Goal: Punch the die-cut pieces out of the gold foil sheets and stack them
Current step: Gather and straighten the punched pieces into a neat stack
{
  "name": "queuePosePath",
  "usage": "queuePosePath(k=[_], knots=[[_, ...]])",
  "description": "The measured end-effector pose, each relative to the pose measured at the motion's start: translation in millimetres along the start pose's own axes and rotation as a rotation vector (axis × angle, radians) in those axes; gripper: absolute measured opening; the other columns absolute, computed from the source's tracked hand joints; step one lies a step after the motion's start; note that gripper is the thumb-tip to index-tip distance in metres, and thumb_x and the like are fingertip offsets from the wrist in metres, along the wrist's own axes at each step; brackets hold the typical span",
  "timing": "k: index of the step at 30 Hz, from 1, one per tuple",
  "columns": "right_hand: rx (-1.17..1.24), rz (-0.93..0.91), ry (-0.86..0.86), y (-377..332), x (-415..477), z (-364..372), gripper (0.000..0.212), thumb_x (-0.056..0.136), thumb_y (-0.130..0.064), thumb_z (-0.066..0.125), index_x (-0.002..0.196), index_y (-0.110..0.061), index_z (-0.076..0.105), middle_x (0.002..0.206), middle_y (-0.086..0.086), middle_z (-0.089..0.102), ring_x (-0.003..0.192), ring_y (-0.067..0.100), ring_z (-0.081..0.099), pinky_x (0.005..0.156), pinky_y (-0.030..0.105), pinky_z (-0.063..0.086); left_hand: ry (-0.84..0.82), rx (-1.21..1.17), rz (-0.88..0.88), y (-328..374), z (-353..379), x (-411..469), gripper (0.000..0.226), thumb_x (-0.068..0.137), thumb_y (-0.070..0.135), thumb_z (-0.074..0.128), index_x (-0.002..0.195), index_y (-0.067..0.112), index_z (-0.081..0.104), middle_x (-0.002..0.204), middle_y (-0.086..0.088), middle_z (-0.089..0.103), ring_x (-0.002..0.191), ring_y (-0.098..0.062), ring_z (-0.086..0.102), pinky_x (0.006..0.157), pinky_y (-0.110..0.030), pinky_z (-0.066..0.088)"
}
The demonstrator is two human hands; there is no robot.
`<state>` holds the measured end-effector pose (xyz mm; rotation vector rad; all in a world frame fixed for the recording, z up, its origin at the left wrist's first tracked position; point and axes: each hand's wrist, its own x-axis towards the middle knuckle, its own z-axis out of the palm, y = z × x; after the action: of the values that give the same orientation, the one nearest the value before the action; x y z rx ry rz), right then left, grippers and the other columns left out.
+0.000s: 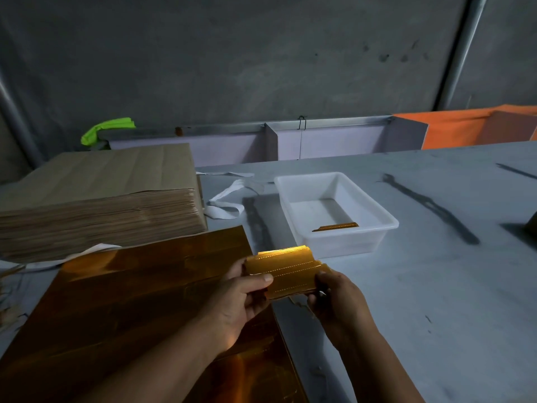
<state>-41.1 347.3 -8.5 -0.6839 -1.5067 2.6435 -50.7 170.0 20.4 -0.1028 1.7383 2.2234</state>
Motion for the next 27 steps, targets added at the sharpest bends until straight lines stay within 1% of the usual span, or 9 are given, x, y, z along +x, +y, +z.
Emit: queuePosePath(k=[3,7,12,18,20,22,24,26,27], knots=[[0.067,0.049,0.033,1.3,2.7,-2.1,0.010,0.097,-0.008,0.051,0.097,-0.005,0.060,0.090,0.020,0.060,0.071,0.025,0.059,0.049,0.023,0.048,-0.028,0.031,0.061,2.0,-4.6,1.0,0.056,0.080,0.002,0.066,0.120,0.040,0.059,0.107,-0.001,0.074,0.101,-0.023,0.070,0.078,-0.035,0.053],[0.109,0.072,0.057,2.5,3.9,-2.4,0.009,0.098,-0.009,0.052,0.097,-0.005,0.060,0.089,0.019,0.062,0.075,0.028,0.061,0.046,0.022,0.048,-0.038,0.088,0.104,2.0,-8.5,3.1,0.054,0.087,-0.006,0.056,0.121,0.036,0.057,0.110,0.000,0.073,0.096,-0.017,0.072,0.072,-0.028,0.054],[0.093,0.058,0.045,3.4,2.5,-1.5,0.010,0.098,-0.010,0.051,0.098,-0.004,0.060,0.085,0.018,0.062,0.068,0.025,0.061,0.045,0.022,0.048,0.003,0.104,0.123,-0.1,-8.8,4.6,0.050,0.089,-0.007,0.056,0.118,0.034,0.060,0.110,0.004,0.073,0.095,-0.015,0.072,0.070,-0.025,0.055],[0.075,0.047,0.046,3.4,-0.7,-0.7,0.012,0.099,-0.011,0.050,0.099,-0.005,0.061,0.082,0.018,0.067,0.066,0.024,0.066,0.046,0.023,0.050,0.019,0.111,0.133,0.1,-8.7,4.8,0.050,0.090,-0.007,0.056,0.114,0.036,0.061,0.107,0.005,0.074,0.094,-0.015,0.072,0.069,-0.024,0.056],[0.054,0.030,0.031,3.2,-1.3,-1.2,0.014,0.098,-0.009,0.049,0.096,-0.003,0.061,0.078,0.017,0.064,0.061,0.022,0.064,0.046,0.024,0.050,0.027,0.119,0.132,0.9,-8.1,4.6,0.051,0.090,-0.008,0.055,0.113,0.037,0.061,0.104,0.007,0.075,0.094,-0.013,0.072,0.069,-0.025,0.056],[0.014,-0.002,-0.002,2.4,-2.3,-0.8,0.015,0.098,-0.006,0.046,0.094,-0.004,0.060,0.081,0.019,0.059,0.063,0.022,0.062,0.047,0.024,0.050,0.033,0.125,0.130,1.8,-7.3,4.2,0.052,0.090,-0.009,0.055,0.112,0.038,0.062,0.105,0.006,0.074,0.094,-0.014,0.071,0.069,-0.025,0.056],[-0.012,-0.042,-0.007,2.3,-3.0,0.7,0.019,0.100,-0.003,0.043,0.104,-0.014,0.058,0.092,0.018,0.059,0.072,0.026,0.063,0.047,0.025,0.051,0.036,0.125,0.125,2.6,-6.7,3.5,0.052,0.090,-0.009,0.055,0.111,0.038,0.062,0.109,0.003,0.073,0.098,-0.018,0.070,0.070,-0.026,0.056],[-0.012,-0.063,0.040,2.3,-3.0,1.8,0.030,0.101,-0.003,0.044,0.120,-0.026,0.053,0.105,0.018,0.062,0.084,0.031,0.065,0.048,0.025,0.053,0.030,0.120,0.119,3.7,-6.9,3.0,0.051,0.090,-0.008,0.054,0.112,0.037,0.061,0.113,0.000,0.071,0.100,-0.020,0.069,0.070,-0.026,0.056],[-0.012,-0.069,0.053,2.0,-3.1,2.3,0.034,0.102,-0.003,0.044,0.124,-0.027,0.052,0.109,0.017,0.061,0.086,0.032,0.065,0.048,0.025,0.053,0.023,0.116,0.115,4.2,-7.2,2.9,0.051,0.090,-0.008,0.054,0.114,0.036,0.061,0.115,-0.002,0.071,0.101,-0.021,0.069,0.070,-0.026,0.056]])
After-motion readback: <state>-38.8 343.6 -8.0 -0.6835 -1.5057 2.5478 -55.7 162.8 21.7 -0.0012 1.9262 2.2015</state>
